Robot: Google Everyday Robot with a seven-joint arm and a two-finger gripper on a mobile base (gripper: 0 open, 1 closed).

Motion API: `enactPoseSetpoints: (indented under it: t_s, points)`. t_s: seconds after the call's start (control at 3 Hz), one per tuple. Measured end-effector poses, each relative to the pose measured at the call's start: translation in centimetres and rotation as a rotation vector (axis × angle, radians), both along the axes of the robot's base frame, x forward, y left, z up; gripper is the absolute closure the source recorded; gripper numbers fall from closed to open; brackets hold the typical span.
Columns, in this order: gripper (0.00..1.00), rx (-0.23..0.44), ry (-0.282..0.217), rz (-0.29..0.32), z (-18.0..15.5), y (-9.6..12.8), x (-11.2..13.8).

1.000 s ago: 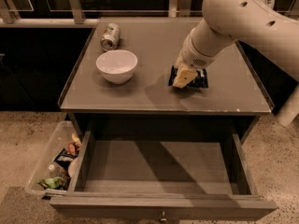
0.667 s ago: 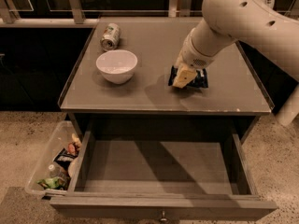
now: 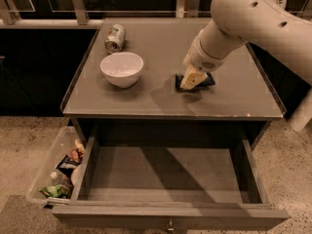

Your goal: Pick rxbar blueberry from top drawer and place on counter

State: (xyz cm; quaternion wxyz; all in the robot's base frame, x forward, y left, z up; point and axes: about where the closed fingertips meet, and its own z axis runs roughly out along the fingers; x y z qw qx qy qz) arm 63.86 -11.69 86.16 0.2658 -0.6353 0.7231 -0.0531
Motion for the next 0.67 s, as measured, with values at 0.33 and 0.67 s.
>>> enactPoseSetpoints:
  t_s: [0.33, 0.67]
  points:
    - [0.00, 0.000, 0.000, 0.000, 0.00, 0.00, 0.00]
    - [0.00, 0.000, 0.000, 0.000, 0.00, 0.00, 0.00]
